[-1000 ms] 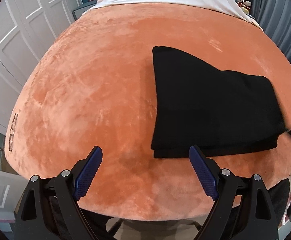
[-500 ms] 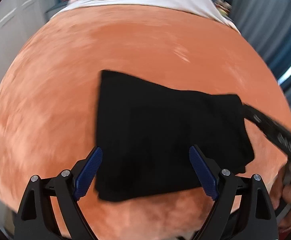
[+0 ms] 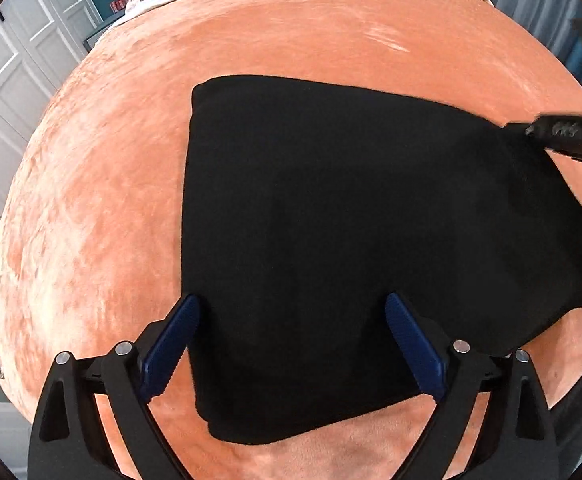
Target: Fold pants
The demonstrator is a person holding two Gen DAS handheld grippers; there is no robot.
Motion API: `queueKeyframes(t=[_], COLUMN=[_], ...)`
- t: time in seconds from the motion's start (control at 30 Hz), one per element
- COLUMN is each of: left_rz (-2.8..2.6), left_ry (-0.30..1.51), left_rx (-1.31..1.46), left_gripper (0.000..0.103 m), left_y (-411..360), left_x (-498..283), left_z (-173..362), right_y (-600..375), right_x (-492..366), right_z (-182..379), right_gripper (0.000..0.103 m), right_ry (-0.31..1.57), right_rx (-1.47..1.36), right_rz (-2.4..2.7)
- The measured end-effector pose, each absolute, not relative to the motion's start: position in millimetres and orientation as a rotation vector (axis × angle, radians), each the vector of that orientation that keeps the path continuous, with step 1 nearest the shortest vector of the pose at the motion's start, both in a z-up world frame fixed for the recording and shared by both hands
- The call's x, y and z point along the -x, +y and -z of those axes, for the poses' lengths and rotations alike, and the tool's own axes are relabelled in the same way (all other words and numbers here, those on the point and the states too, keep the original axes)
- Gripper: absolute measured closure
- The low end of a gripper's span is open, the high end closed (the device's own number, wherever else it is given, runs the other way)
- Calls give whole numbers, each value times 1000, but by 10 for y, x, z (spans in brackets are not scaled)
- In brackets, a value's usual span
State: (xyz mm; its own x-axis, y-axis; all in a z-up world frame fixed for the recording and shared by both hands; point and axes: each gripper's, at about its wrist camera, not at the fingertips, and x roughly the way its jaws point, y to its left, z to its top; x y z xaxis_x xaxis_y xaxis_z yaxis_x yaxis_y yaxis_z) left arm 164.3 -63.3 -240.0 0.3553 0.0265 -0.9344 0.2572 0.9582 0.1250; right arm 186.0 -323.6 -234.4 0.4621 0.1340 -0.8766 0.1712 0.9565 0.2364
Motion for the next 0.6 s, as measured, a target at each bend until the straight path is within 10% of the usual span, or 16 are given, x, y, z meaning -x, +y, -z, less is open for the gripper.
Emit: queueKeyframes(t=[0.37, 0.6], left_rz=[135, 105], left_ry=[1259, 1215], left_rx=[-72, -179], left_gripper=[11, 11], left_y=[-130, -193], left_x=[-1450, -1358], left_z=[2353, 2266], right_y=[-3497, -3370], right_x=[-622, -465], right_z=[1953, 2061], right_gripper=[32, 31], right_ry=[980, 989], right_rx=[-409, -468], right_rz=[78, 72])
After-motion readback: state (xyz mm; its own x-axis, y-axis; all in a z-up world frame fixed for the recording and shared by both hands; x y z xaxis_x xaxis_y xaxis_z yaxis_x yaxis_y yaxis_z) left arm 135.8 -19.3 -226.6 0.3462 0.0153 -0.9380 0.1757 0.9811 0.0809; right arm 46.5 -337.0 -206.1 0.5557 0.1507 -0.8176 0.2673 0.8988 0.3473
